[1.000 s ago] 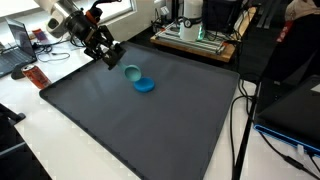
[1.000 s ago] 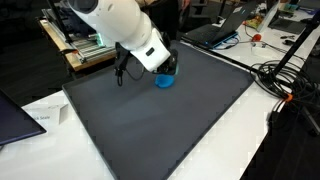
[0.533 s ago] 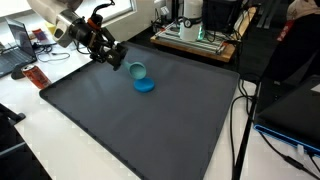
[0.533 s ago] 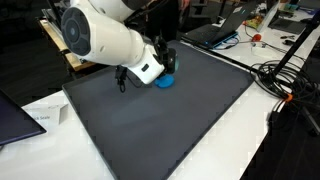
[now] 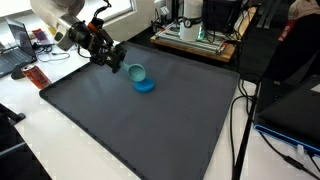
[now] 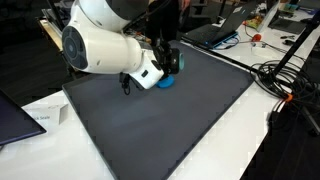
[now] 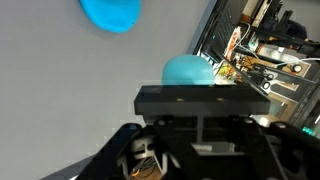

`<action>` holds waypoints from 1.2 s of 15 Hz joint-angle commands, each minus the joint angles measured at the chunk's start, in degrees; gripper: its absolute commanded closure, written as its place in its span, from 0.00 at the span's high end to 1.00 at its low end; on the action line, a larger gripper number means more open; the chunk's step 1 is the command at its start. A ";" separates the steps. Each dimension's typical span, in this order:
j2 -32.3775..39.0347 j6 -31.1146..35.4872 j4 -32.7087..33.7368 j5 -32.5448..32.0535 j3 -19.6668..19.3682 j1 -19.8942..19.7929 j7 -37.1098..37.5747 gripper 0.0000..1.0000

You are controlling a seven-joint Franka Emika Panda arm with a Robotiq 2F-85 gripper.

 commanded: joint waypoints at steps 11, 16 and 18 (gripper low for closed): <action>-2.10 3.00 -1.15 -5.03 -5.00 4.24 8.38 0.23; -3.83 4.03 -2.64 -9.82 -5.02 5.08 12.69 0.23; -5.73 5.14 -4.61 -10.97 -5.03 5.30 14.30 0.23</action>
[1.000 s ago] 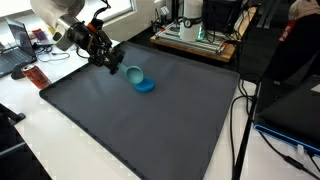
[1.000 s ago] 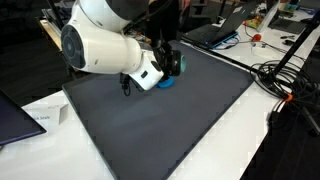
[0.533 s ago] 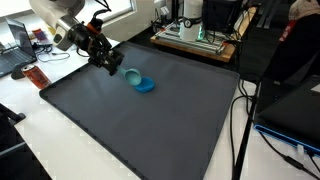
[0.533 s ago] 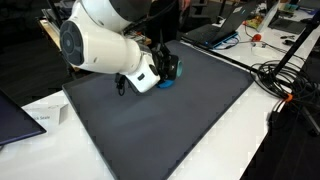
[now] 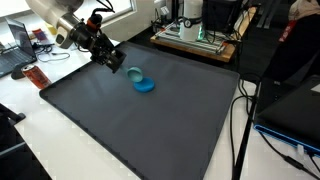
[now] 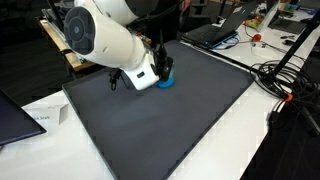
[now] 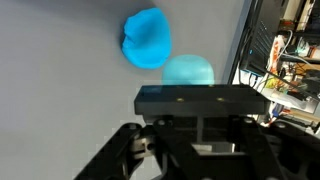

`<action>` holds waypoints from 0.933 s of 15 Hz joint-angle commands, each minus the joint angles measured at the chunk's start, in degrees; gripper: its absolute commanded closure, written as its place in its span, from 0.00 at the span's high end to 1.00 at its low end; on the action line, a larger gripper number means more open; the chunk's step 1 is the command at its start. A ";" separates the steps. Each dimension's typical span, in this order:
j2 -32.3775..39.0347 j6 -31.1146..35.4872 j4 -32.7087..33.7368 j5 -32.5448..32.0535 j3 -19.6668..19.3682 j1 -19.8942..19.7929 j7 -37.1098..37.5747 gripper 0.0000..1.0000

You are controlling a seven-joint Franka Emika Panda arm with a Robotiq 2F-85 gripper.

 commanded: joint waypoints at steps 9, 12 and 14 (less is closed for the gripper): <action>-15.49 9.22 -15.98 -3.16 -0.63 2.14 6.37 0.23; -19.72 13.50 -21.11 -3.48 -0.69 3.55 7.81 0.23; -22.95 17.63 -25.20 -3.52 -0.62 4.84 8.72 0.23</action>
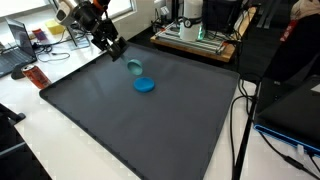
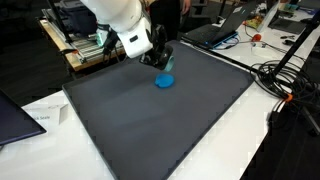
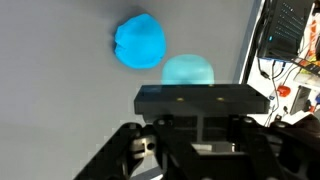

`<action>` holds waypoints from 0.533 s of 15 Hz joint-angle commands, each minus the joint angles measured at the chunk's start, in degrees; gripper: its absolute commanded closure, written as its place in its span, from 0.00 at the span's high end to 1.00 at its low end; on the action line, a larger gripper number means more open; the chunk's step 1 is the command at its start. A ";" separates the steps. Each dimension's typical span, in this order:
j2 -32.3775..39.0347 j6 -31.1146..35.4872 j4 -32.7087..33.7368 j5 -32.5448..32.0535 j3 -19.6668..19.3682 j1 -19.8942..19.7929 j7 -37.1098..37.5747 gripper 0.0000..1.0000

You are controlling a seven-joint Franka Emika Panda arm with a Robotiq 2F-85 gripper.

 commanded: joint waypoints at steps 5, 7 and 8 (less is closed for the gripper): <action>-14.54 15.89 -17.43 -2.40 -0.37 5.77 4.92 0.23; -17.36 19.72 -20.73 -3.32 -0.31 7.06 6.69 0.23; -18.63 21.21 -22.19 -3.92 -0.28 7.62 7.68 0.23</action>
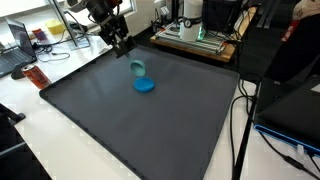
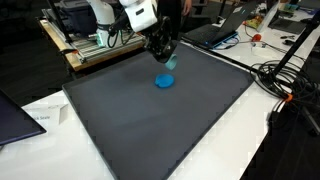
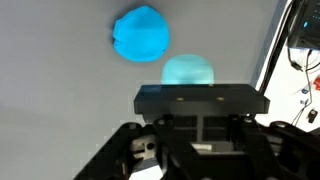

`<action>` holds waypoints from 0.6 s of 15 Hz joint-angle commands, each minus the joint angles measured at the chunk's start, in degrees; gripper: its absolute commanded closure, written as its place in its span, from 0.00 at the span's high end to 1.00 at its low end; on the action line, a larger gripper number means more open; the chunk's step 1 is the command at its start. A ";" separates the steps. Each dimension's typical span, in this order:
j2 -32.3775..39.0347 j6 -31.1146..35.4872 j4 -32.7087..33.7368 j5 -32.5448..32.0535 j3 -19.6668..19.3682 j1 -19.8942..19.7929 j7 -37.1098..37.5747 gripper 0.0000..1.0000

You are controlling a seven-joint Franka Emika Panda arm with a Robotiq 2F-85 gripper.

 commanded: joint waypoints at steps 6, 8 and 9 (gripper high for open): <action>-14.29 12.10 -15.94 -8.54 -0.08 4.74 10.77 0.23; -16.38 12.57 -18.23 -8.90 -0.02 5.50 11.23 0.23; -17.18 11.98 -19.15 -8.10 -0.14 5.73 9.77 0.23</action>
